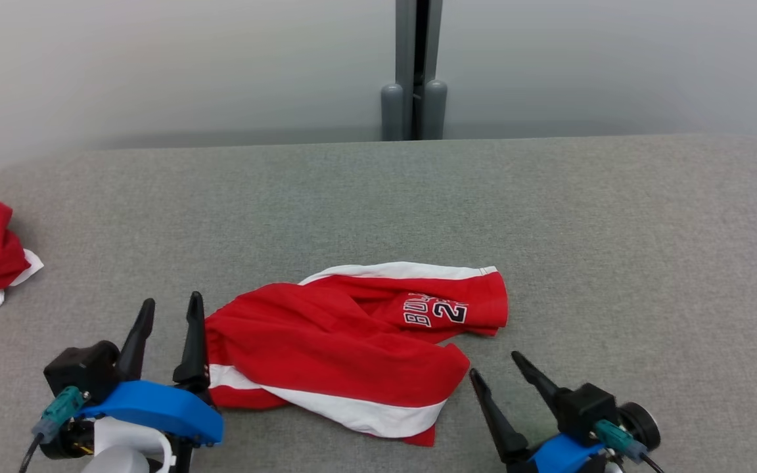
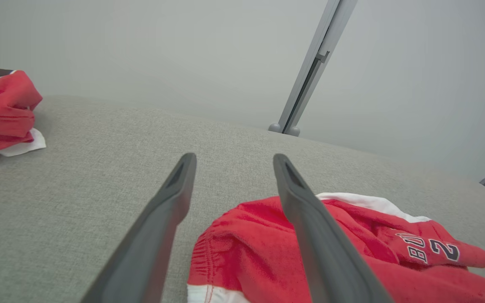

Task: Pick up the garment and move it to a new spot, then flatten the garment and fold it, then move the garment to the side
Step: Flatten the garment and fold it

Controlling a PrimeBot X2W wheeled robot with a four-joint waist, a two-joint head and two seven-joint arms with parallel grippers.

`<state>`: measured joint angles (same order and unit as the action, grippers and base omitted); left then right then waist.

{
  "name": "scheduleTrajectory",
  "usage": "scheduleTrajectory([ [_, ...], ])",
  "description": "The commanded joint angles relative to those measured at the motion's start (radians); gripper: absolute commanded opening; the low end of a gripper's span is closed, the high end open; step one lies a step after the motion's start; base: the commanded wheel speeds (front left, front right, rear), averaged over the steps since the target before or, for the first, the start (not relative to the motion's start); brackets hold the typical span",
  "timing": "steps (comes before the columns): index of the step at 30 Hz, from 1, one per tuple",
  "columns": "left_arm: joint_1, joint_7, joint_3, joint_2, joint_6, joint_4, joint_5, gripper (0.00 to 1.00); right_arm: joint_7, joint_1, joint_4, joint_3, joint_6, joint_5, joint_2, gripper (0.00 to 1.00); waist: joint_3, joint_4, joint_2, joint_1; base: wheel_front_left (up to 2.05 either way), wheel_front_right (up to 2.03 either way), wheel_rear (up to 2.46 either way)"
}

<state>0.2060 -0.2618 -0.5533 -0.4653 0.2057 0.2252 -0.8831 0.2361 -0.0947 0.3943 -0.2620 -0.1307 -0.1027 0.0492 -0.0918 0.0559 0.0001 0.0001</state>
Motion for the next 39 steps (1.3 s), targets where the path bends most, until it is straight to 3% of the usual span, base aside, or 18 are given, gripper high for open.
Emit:
scheduleTrajectory([
  [1,-0.016,-0.004,0.013,0.012,-0.002,-0.018,0.020,1.00,-0.017,-0.029,0.019,-0.021,0.000,0.003,0.007,1.00,-0.008,-0.015,-0.0001,-0.0001,0.00,0.00,0.00],
  [8,-0.053,-0.004,0.029,0.077,-0.019,-0.075,0.104,1.00,-0.110,-0.160,0.135,-0.158,0.000,-0.095,0.086,1.00,-0.026,-0.079,-0.0001,-0.0001,0.00,0.00,0.00],
  [15,-0.066,-0.004,0.047,0.111,-0.032,-0.078,0.148,1.00,-0.165,-0.233,0.194,-0.299,0.000,-0.283,0.126,1.00,-0.033,-0.113,-0.0001,-0.0001,0.00,0.00,0.00],
  [16,-0.070,-0.004,0.050,0.113,-0.034,-0.076,0.149,1.00,-0.171,-0.238,0.199,-0.316,0.000,-0.310,0.128,0.89,-0.033,-0.115,-0.0001,-0.0001,0.00,0.00,0.00],
  [18,-0.075,-0.004,0.055,0.117,-0.038,-0.072,0.156,1.00,-0.178,-0.253,0.210,-0.348,0.000,-0.348,0.137,0.38,-0.034,-0.114,-0.0001,-0.0001,0.00,0.00,0.00],
  [20,-0.076,-0.004,0.059,0.122,-0.038,-0.070,0.163,1.00,-0.162,-0.267,0.217,-0.368,0.000,-0.373,0.141,0.00,-0.034,-0.110,-0.0001,-0.0001,0.00,0.00,0.00],
  [24,-0.076,-0.004,0.063,0.129,-0.043,-0.067,0.175,1.00,-0.104,-0.281,0.211,-0.369,0.000,-0.420,0.142,0.00,-0.033,-0.093,-0.0001,-0.0001,0.00,0.00,0.00],
  [29,-0.086,-0.004,0.070,0.142,-0.048,-0.063,0.187,1.00,-0.037,-0.257,0.180,-0.298,0.000,-0.429,0.162,0.00,-0.027,-0.061,-0.0001,-0.0001,0.00,0.00,0.00],
  [34,-0.098,-0.004,0.080,0.153,-0.054,-0.060,0.197,1.00,-0.033,-0.199,0.105,-0.173,0.000,-0.399,0.185,0.00,-0.023,-0.032,-0.0001,-0.0001,0.00,0.00,0.00],
  [39,-0.101,-0.004,0.086,0.164,-0.063,-0.056,0.207,1.00,-0.123,-0.122,0.004,0.004,0.000,-0.328,0.160,0.00,-0.024,-0.019,-0.0001,-0.0001,0.00,0.00,0.00],
])
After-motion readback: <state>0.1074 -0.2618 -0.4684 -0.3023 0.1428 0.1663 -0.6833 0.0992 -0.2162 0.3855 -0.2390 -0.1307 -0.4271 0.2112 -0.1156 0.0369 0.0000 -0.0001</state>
